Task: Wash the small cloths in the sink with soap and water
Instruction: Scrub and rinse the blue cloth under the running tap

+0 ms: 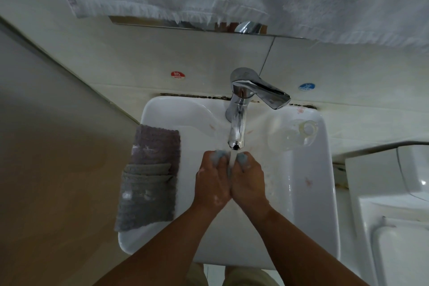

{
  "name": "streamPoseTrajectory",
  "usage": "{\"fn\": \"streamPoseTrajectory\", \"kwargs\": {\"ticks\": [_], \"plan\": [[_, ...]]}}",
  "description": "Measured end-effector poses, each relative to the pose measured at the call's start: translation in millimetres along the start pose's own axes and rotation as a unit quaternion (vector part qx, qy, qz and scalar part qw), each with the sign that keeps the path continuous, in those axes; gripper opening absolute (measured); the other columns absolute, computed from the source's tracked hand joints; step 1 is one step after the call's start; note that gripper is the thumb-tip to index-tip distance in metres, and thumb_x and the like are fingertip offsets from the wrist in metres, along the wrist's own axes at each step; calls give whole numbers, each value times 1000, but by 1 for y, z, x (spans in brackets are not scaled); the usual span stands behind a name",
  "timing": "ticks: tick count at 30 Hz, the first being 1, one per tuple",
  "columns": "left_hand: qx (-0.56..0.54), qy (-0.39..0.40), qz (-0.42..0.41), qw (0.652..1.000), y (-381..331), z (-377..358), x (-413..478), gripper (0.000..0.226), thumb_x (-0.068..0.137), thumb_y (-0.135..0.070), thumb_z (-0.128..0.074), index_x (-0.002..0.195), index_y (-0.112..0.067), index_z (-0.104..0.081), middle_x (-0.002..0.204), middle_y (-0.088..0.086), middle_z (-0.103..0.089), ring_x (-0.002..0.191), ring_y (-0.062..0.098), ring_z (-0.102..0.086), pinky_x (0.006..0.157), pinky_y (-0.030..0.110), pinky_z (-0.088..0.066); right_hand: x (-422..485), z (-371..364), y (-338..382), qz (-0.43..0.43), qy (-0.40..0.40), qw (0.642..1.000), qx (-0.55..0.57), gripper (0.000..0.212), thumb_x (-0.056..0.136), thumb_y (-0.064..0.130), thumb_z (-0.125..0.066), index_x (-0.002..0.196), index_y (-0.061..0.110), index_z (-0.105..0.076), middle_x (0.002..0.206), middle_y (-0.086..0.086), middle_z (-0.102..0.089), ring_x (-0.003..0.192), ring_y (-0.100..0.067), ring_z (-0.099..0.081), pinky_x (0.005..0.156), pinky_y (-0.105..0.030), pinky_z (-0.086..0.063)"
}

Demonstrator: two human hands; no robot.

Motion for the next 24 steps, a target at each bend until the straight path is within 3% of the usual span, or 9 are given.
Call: {"fn": "streamPoseTrajectory", "kwargs": {"ticks": [3,7,10,13,14,16,18,21,24], "plan": [[15,0,-25,1000,-4,-1,0,39,96,-57,-35,94,-21,-51,79,-11,-56,75,11,-62,66,9,-43,4,-4,0,19,20,999,-33,38,104,31,-48,67,22,-51,64,4,-58,59,-10,-57,60,-35,-50],[65,-39,-29,997,-2,4,5,36,101,-47,-39,88,-22,-61,79,4,-68,73,24,-68,73,44,-60,1,-8,-10,-82,36,995,34,55,105,48,-43,66,14,-64,60,-2,-65,57,-14,-64,54,-26,-48],[-97,3,126,987,18,-6,3,44,99,-59,-38,80,-29,-64,81,3,-66,82,25,-68,79,55,-59,-2,-7,-13,-112,27,989,92,54,106,49,-36,68,15,-57,62,-3,-58,57,-14,-56,55,-28,-45],[-157,30,115,981,18,-9,4,17,104,-36,-47,101,-42,-62,107,0,-65,99,24,-67,77,49,-63,-1,-5,-14,-94,39,986,132,15,104,30,-49,95,24,-59,87,-6,-65,72,-17,-62,59,-25,-50],[-154,41,100,982,16,-9,5,19,104,-32,-49,112,-44,-60,114,1,-65,101,22,-67,78,46,-63,-2,-4,-13,-76,49,985,150,5,103,24,-54,102,26,-59,91,-6,-67,74,-19,-65,60,-26,-53],[-130,57,82,986,20,-11,8,28,104,-26,-49,123,-46,-55,120,2,-64,102,22,-68,80,43,-63,-7,-6,-11,-49,72,979,184,15,98,16,-62,110,25,-62,91,-4,-70,76,-23,-70,63,-34,-60],[-71,42,57,995,19,-9,10,27,104,-24,-48,119,-44,-56,119,-2,-64,103,18,-66,84,40,-61,-11,-8,-10,-47,82,974,204,19,98,14,-63,115,24,-64,93,-4,-72,81,-27,-71,68,-40,-62],[-28,23,42,998,12,-7,6,16,107,-30,-41,115,-32,-55,104,-6,-65,93,13,-65,79,27,-57,-8,-3,-7,-14,45,991,128,12,101,20,-59,112,21,-64,90,1,-72,77,-14,-70,63,-23,-57],[4,22,33,999,6,-5,1,28,106,-41,-34,112,-22,-55,92,-11,-62,83,6,-62,65,8,-43,-5,4,2,28,21,999,19,14,104,23,-49,96,19,-59,79,7,-64,68,5,-63,57,-12,-48]]}}
Point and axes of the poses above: each hand's wrist, its own x-axis towards the middle knuckle, its own z-axis out of the back of the hand, y = z × x, the point moved 8 cm from there along x, towards the middle knuckle
